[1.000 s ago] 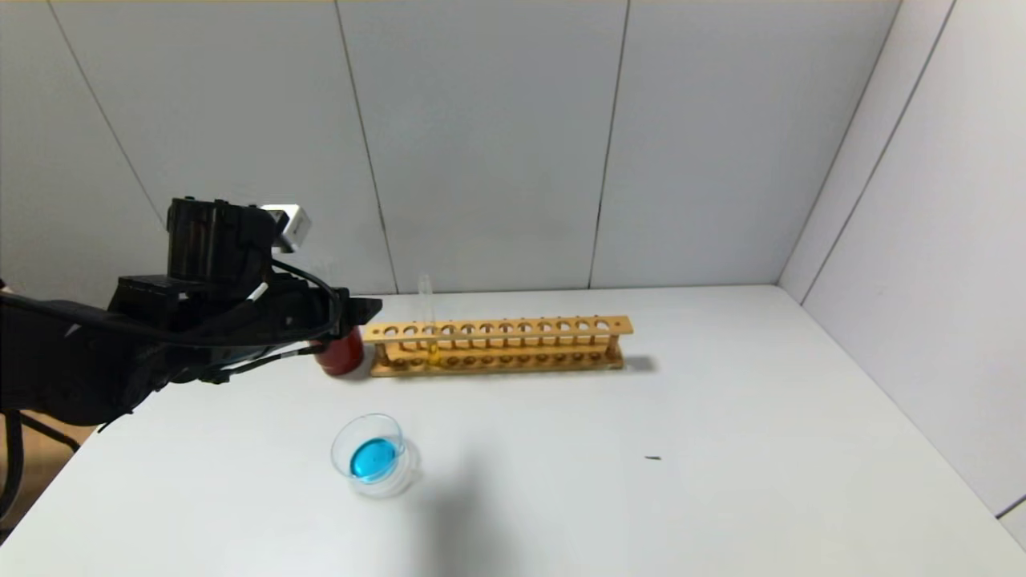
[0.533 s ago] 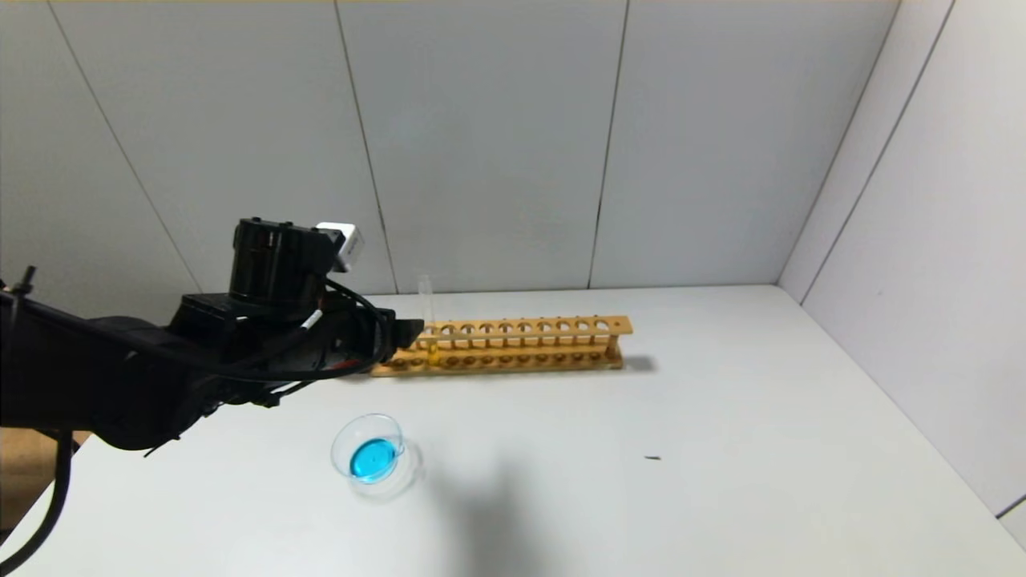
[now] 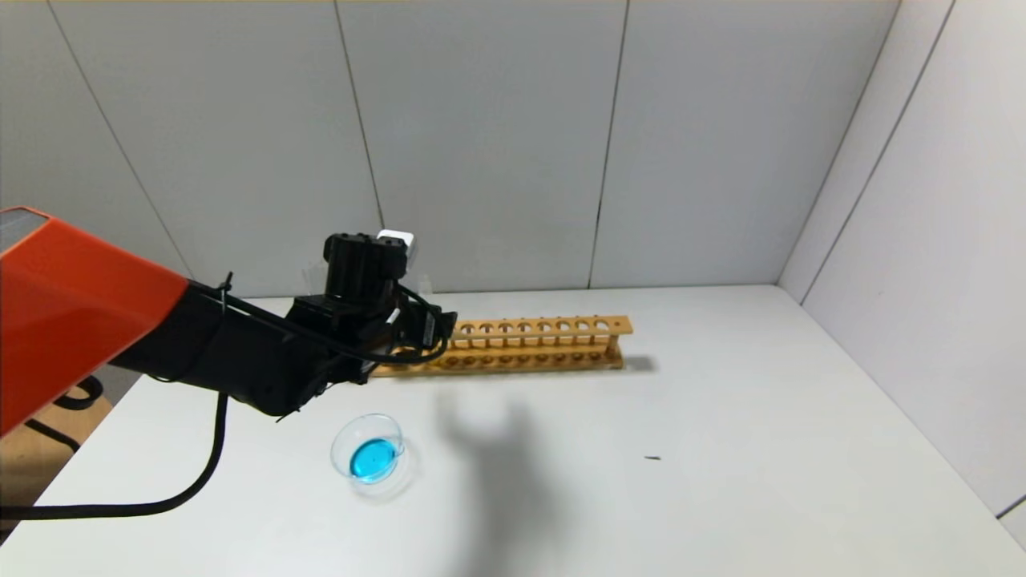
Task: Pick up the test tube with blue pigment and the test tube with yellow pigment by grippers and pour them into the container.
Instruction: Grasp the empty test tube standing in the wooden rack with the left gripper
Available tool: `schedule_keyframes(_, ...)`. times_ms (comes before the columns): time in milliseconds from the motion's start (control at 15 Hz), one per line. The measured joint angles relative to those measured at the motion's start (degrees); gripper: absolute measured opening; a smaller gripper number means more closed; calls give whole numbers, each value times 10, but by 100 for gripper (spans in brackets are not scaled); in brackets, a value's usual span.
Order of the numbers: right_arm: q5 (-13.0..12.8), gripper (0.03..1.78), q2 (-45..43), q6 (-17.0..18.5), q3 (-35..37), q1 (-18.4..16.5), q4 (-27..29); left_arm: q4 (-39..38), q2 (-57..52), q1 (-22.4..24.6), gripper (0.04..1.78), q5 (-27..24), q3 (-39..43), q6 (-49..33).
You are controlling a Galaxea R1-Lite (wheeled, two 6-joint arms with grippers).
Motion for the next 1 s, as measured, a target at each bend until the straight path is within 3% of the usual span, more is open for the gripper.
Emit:
schedule_keyframes(733, 0, 175, 0, 0, 0, 0, 0, 19, 86, 13, 173, -1, -86, -2)
schedule_keyframes(867, 0, 175, 0, 0, 0, 0, 0, 19, 93, 14, 162, -1, -96, -2)
schedule_keyframes(1000, 0, 175, 0, 0, 0, 0, 0, 19, 98, 14, 140, -1, -101, -3)
